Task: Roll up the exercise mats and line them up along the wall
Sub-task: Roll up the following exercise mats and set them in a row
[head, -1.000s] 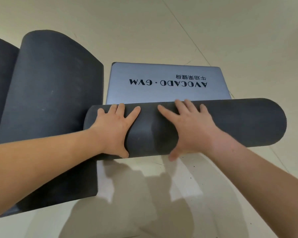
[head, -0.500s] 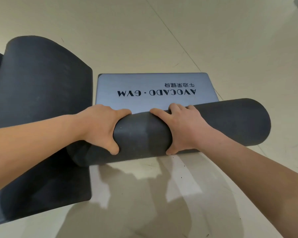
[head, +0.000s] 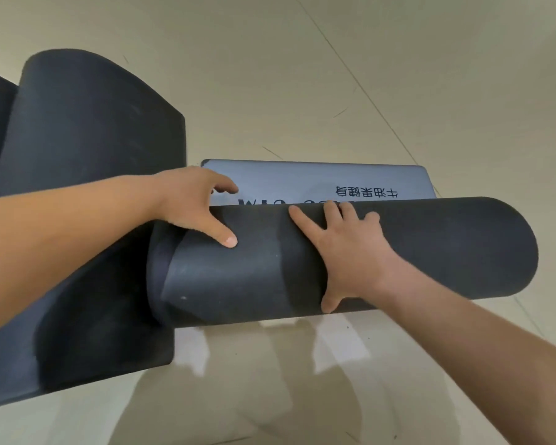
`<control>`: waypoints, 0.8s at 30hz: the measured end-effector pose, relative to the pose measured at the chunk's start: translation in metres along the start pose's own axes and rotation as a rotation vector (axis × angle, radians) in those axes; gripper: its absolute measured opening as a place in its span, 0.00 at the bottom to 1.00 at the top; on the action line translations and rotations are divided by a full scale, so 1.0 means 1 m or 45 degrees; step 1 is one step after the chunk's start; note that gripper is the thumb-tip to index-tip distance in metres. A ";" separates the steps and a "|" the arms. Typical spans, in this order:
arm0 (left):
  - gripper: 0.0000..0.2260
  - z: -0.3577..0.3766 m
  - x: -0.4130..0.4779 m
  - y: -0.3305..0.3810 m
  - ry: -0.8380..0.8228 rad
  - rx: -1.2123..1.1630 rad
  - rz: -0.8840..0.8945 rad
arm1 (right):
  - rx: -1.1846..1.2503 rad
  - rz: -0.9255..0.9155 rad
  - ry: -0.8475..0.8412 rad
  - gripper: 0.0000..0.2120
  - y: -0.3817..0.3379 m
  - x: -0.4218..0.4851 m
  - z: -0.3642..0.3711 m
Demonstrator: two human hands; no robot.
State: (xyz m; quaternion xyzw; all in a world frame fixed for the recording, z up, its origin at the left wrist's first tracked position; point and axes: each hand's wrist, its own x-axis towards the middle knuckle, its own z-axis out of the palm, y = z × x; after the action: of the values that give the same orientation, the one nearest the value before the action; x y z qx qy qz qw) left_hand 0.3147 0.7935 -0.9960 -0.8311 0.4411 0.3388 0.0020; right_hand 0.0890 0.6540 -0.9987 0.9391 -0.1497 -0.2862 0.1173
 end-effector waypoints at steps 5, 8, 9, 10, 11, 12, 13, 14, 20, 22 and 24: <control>0.52 0.022 -0.038 0.008 0.227 0.431 0.071 | 0.285 -0.082 -0.201 0.76 0.042 0.045 -0.039; 0.67 0.050 -0.041 0.004 0.072 0.684 -0.004 | 0.462 -0.042 -0.212 0.71 0.056 0.058 -0.052; 0.70 0.059 -0.038 0.001 0.065 0.690 -0.030 | 0.488 -0.030 -0.184 0.69 0.057 0.058 -0.054; 0.71 0.065 -0.033 -0.001 0.084 0.687 -0.037 | 0.479 -0.016 -0.145 0.67 0.056 0.057 -0.054; 0.70 0.066 -0.028 -0.004 0.114 0.681 -0.028 | 0.440 -0.007 -0.112 0.66 0.052 0.055 -0.053; 0.69 0.064 -0.023 -0.008 0.144 0.677 -0.003 | 0.370 -0.004 -0.106 0.67 0.046 0.053 -0.049; 0.68 0.060 -0.019 -0.012 0.173 0.669 0.037 | 0.282 0.001 -0.127 0.72 0.038 0.052 -0.043; 0.67 0.053 -0.015 -0.014 0.199 0.642 0.081 | 0.190 0.021 -0.155 0.78 0.028 0.049 -0.036; 0.57 0.015 -0.001 -0.016 0.079 0.308 0.132 | 0.149 -0.004 0.018 0.75 0.031 0.055 -0.026; 0.52 0.014 -0.004 -0.010 0.014 0.184 0.132 | 0.204 -0.079 -0.041 0.72 0.044 0.057 -0.036; 0.44 0.021 -0.009 -0.004 -0.072 0.032 0.129 | 0.277 -0.116 -0.126 0.72 0.054 0.053 -0.042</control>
State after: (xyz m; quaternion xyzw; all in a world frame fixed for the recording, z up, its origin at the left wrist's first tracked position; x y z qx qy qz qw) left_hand 0.3022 0.8091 -1.0086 -0.7977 0.4864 0.3563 0.0077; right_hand 0.1438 0.5911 -0.9746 0.9368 -0.1428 -0.3194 -0.0057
